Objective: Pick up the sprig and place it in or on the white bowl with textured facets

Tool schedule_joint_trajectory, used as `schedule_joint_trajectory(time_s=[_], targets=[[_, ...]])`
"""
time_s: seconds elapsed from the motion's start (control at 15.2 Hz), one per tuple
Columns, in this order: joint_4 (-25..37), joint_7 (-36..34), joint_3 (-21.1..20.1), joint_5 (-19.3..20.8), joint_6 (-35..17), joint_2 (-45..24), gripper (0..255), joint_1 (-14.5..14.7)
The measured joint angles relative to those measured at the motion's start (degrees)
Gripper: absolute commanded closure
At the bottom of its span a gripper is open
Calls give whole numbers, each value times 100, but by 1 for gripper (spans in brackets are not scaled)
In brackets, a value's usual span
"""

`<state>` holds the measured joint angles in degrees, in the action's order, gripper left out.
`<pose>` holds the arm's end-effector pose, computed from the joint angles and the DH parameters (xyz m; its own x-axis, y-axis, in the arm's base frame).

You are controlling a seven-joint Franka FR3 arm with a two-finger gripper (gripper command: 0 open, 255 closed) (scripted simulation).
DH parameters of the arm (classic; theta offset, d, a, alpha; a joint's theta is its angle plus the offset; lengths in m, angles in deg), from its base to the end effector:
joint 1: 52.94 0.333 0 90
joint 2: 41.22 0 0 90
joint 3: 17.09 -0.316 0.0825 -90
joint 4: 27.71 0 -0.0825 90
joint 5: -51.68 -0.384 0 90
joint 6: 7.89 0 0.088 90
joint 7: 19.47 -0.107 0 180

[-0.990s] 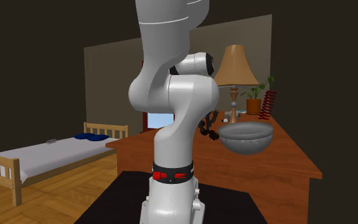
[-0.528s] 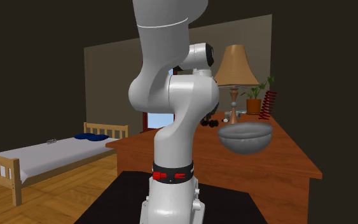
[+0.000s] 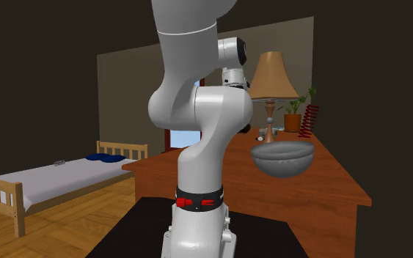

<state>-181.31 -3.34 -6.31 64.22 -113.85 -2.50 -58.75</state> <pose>0.3050 -0.1060 0.4214 0.9775 0.1145 -0.1774 0.1221 -0.9920 0.0326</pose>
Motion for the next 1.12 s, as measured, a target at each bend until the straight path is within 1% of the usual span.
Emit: schedule_joint_trajectory(time_s=[0.53, 0.79, 0.92, 1.12], targets=[[483, 48, -88, -82, 655, 172, 255, 25], [279, 414, 191, 225, 859, 631, 255, -240], [183, 692, 437, 474, 874, 792, 255, -427], [137, 1085, 735, 801, 1037, 1077, 255, -691]])
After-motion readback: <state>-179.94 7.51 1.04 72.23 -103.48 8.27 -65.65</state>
